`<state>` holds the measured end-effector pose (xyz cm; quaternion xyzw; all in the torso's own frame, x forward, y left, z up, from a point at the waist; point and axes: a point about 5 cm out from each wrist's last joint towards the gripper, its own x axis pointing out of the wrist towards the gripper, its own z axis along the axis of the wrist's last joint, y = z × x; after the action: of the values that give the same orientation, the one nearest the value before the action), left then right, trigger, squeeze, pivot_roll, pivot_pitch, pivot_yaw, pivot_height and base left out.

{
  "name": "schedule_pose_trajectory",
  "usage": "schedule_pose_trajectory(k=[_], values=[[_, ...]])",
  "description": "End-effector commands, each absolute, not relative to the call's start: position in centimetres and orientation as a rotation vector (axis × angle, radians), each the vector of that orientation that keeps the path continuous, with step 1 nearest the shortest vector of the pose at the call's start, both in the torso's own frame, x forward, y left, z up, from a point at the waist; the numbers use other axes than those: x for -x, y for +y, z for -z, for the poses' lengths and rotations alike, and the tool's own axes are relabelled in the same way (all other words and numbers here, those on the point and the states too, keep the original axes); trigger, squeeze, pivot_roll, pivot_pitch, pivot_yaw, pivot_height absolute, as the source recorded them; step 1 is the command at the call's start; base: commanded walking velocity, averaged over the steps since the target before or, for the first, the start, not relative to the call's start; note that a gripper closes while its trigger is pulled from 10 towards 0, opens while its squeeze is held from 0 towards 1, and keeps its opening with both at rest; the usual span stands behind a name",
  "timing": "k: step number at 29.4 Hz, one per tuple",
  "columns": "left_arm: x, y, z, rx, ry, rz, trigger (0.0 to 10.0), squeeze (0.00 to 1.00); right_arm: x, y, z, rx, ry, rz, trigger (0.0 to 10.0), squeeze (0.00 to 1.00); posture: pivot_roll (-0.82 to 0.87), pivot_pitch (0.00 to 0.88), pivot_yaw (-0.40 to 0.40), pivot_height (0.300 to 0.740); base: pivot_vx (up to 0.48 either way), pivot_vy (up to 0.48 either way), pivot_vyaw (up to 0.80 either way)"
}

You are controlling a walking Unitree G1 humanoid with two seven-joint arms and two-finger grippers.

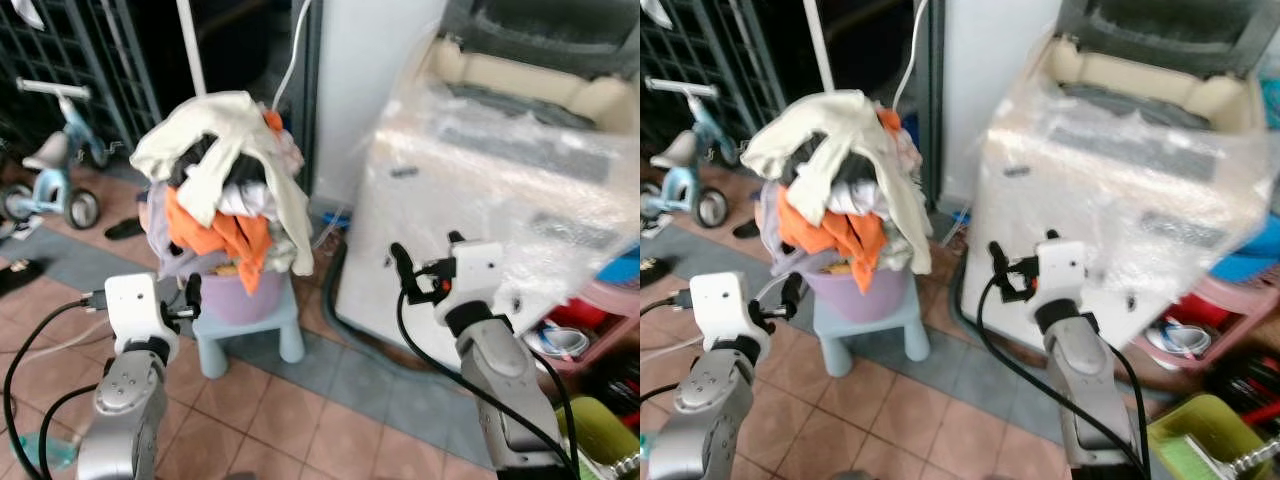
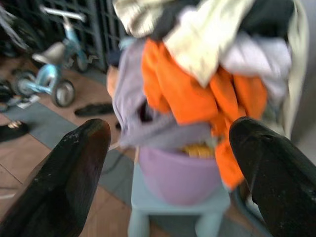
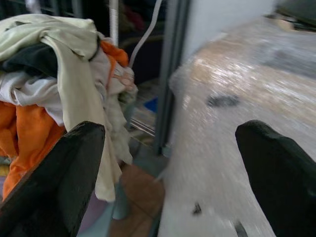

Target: Clothes washing

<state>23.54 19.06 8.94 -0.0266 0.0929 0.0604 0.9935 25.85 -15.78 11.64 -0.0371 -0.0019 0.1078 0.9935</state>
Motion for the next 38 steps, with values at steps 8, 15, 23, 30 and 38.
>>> schedule_pose_trajectory(k=[8,15,23,30,38], values=[[-23.7,18.3,-9.1,0.058,0.177,-0.107,10.0,0.00,-25.3,-15.6,-11.4,0.110,-0.003,-0.271,10.0,0.00,-0.07,0.000,-0.010,0.740,0.370,0.033,0.73],[-23.8,18.3,-9.2,0.041,0.166,-0.106,10.0,0.00,-25.4,-15.2,-11.4,0.121,-0.012,-0.299,10.0,0.00,-0.07,0.000,-0.013,0.740,0.342,0.325,0.59],[-23.9,18.0,-9.3,0.035,0.155,-0.082,10.0,0.00,-25.6,-15.5,-11.5,0.133,-0.023,-0.276,10.0,0.00,-0.07,0.000,-0.012,0.740,0.435,0.071,0.00],[-24.0,17.8,-9.4,0.040,0.150,-0.075,10.0,0.00,-26.1,-15.1,-11.8,0.136,-0.039,-0.301,10.0,0.00,-0.07,0.000,-0.015,0.740,0.459,0.000,0.00],[-24.0,17.6,-9.3,0.043,0.155,-0.063,10.0,0.00,-28.0,-14.5,-12.9,0.144,-0.078,-0.318,10.0,0.00,-0.05,0.000,-0.027,0.740,0.409,0.000,0.00]])
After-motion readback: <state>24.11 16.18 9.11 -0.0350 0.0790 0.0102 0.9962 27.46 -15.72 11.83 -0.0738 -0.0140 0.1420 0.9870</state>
